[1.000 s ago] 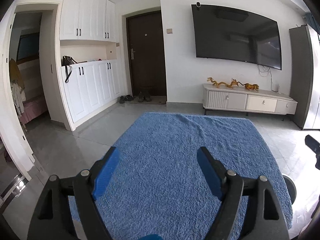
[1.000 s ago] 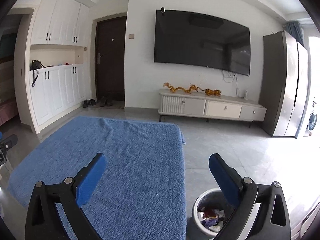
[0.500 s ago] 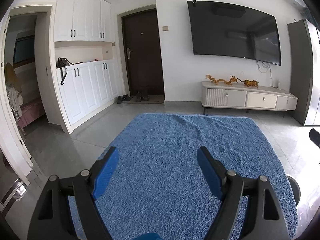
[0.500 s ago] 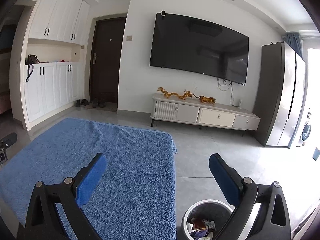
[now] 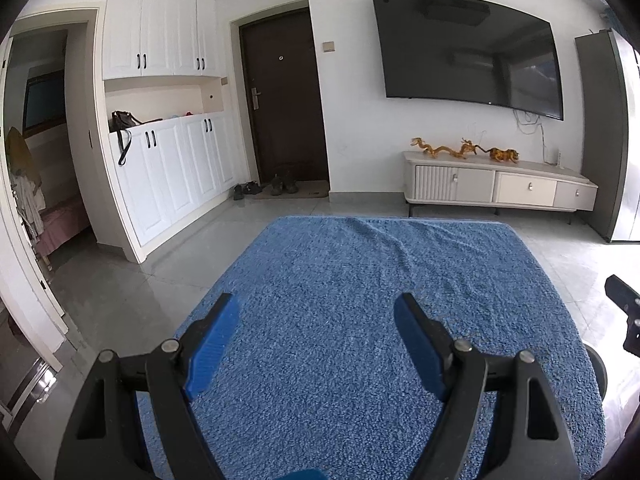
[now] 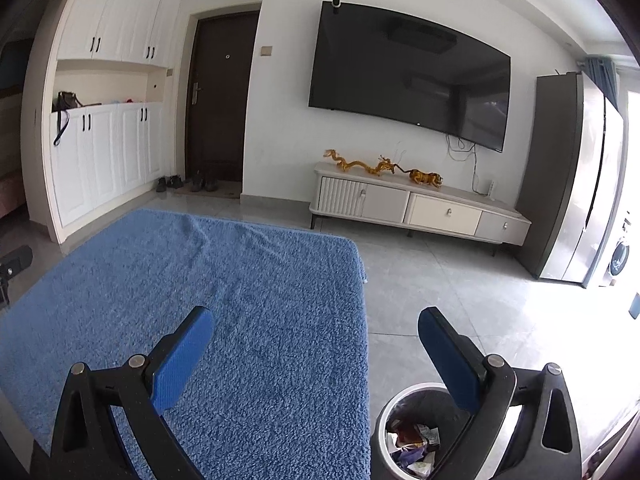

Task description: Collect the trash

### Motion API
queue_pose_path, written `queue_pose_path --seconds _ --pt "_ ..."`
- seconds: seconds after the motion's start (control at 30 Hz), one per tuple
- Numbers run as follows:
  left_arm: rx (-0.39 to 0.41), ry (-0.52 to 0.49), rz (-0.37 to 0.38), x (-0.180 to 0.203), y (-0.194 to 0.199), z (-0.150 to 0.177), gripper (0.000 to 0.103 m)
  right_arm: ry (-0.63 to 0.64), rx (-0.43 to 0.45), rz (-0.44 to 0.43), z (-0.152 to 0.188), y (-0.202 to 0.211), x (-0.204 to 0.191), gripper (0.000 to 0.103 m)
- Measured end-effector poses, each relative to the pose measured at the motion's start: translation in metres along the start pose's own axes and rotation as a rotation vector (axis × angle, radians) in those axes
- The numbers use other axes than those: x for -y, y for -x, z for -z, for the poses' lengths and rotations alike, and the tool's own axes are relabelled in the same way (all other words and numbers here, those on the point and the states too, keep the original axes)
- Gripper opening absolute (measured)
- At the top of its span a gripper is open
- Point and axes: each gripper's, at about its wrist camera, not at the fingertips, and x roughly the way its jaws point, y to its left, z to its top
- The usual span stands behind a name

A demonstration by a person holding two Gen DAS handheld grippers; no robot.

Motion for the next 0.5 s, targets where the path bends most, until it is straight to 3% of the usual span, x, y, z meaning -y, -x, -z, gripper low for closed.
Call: queue_pose_path --seconds 0.5 --pt "-0.018 0.008 0.006 -0.007 -0.003 0.003 0.079 0.027 -0.010 -0.009 -0.001 -0.001 -0.012 0.103"
